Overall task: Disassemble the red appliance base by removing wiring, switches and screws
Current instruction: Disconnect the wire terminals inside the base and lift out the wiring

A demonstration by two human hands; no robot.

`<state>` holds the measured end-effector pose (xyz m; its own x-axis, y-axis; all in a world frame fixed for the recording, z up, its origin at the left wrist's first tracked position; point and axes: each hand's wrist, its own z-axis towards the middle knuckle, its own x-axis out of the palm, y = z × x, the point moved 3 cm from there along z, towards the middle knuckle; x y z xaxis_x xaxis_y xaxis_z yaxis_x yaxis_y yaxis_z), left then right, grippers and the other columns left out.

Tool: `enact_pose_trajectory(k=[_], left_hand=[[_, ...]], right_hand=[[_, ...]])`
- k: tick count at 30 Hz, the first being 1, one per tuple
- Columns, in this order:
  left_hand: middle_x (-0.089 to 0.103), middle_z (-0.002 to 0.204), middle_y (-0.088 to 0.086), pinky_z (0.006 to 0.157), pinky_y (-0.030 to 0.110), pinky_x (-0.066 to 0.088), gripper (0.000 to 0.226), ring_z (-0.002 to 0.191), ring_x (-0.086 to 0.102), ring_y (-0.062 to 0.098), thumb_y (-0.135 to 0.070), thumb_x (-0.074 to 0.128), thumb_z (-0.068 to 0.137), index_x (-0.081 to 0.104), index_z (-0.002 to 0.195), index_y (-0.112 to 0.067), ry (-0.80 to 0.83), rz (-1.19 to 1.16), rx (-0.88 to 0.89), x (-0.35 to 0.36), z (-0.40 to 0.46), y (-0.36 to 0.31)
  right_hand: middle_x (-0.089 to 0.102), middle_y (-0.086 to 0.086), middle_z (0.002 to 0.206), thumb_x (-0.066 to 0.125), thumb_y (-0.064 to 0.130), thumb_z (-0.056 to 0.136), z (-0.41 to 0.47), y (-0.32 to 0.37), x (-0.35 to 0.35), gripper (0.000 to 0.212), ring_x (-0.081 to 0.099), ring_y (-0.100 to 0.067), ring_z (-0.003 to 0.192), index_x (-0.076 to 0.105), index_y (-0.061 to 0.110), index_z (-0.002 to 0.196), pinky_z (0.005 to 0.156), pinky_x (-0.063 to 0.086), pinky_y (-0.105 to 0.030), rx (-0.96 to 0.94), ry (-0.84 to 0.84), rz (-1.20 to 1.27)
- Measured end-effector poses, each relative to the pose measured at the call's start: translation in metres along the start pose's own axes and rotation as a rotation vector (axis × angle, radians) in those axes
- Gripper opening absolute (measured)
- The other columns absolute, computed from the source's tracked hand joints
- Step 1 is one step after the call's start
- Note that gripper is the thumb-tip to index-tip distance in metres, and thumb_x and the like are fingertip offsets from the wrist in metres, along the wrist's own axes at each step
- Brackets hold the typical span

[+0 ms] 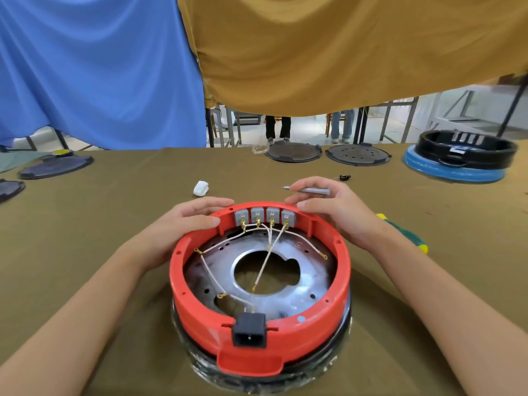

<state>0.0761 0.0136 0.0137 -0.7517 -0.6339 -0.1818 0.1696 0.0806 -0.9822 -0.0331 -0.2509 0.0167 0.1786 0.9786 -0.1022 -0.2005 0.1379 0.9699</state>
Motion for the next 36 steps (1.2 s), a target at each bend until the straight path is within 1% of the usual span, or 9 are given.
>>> enact_pose_trajectory(k=[5,8,11,14,17,19,25,30,36], left_hand=[[0.069,0.116,-0.010,0.085,0.024,0.054,0.025,0.105,0.068,0.013,-0.024,0.057,0.098,0.066,0.116,-0.037,0.034,0.364,-0.053,0.003,0.005,-0.022],[0.069,0.115,-0.011,0.100,0.036,0.048,0.024,0.109,0.065,0.010,-0.028,0.046,0.104,0.063,0.119,-0.035,0.035,0.534,-0.049,0.015,0.010,-0.025],[0.068,0.116,-0.010,0.105,0.040,0.045,0.026,0.111,0.063,0.011,-0.026,0.043,0.105,0.062,0.122,-0.031,0.017,0.542,-0.061,0.020,0.010,-0.026],[0.066,0.115,-0.013,0.105,0.035,0.043,0.025,0.111,0.061,0.008,-0.029,0.041,0.105,0.060,0.121,-0.034,0.032,0.627,-0.084,0.021,0.010,-0.032],[0.064,0.108,-0.015,0.096,0.026,0.044,0.023,0.106,0.059,0.005,-0.034,0.040,0.104,0.058,0.119,-0.035,0.060,0.786,-0.108,0.028,0.016,-0.039],[0.063,0.110,-0.011,0.095,0.026,0.044,0.023,0.107,0.058,0.008,-0.033,0.039,0.104,0.055,0.121,-0.032,0.082,0.859,-0.104,0.036,0.022,-0.042],[0.066,0.114,-0.015,0.095,0.015,0.041,0.031,0.111,0.058,0.003,-0.019,0.038,0.105,0.065,0.116,-0.029,0.000,0.654,-0.041,0.039,0.020,-0.040],[0.072,0.111,-0.005,0.101,0.034,0.047,0.030,0.107,0.066,0.014,-0.018,0.041,0.104,0.067,0.116,-0.026,-0.014,0.539,-0.103,0.036,0.021,-0.036],[0.069,0.114,-0.004,0.102,0.034,0.046,0.028,0.110,0.063,0.017,-0.018,0.042,0.104,0.064,0.121,-0.024,-0.023,0.560,-0.062,0.036,0.022,-0.036]], right_hand=[[0.075,-0.010,0.107,0.069,0.003,0.080,0.000,0.000,0.004,0.032,0.071,-0.028,0.097,0.069,0.015,0.110,0.098,0.054,-0.047,-0.015,-0.017,-0.007],[0.074,-0.011,0.110,0.065,-0.005,0.087,0.000,-0.001,0.006,0.031,0.070,-0.032,0.103,0.067,0.014,0.111,0.098,0.053,-0.048,-0.016,0.007,-0.028],[0.074,-0.012,0.111,0.064,-0.005,0.088,0.000,0.000,0.006,0.030,0.070,-0.035,0.103,0.067,0.013,0.111,0.096,0.055,-0.048,-0.008,0.022,-0.025],[0.074,-0.010,0.111,0.064,-0.004,0.088,-0.001,0.000,0.005,0.029,0.071,-0.033,0.102,0.067,0.013,0.112,0.093,0.057,-0.044,-0.007,0.038,-0.029],[0.074,-0.010,0.111,0.065,-0.004,0.089,-0.001,-0.001,0.004,0.029,0.071,-0.033,0.102,0.066,0.013,0.113,0.091,0.057,-0.041,0.003,0.051,-0.009],[0.074,-0.010,0.112,0.065,-0.003,0.089,0.000,-0.002,0.004,0.029,0.071,-0.033,0.102,0.066,0.013,0.113,0.091,0.057,-0.042,0.011,0.055,-0.002],[0.074,-0.010,0.113,0.065,-0.003,0.088,0.000,-0.003,0.003,0.030,0.072,-0.032,0.102,0.068,0.017,0.110,0.090,0.057,-0.039,0.021,0.068,0.010],[0.075,-0.009,0.112,0.065,-0.003,0.088,0.000,-0.005,0.002,0.029,0.072,-0.030,0.100,0.069,0.018,0.108,0.088,0.059,-0.035,0.020,0.070,0.021],[0.075,-0.009,0.111,0.064,-0.004,0.088,-0.002,-0.002,0.002,0.029,0.073,-0.029,0.098,0.069,0.017,0.108,0.084,0.059,-0.033,0.019,0.079,0.021]])
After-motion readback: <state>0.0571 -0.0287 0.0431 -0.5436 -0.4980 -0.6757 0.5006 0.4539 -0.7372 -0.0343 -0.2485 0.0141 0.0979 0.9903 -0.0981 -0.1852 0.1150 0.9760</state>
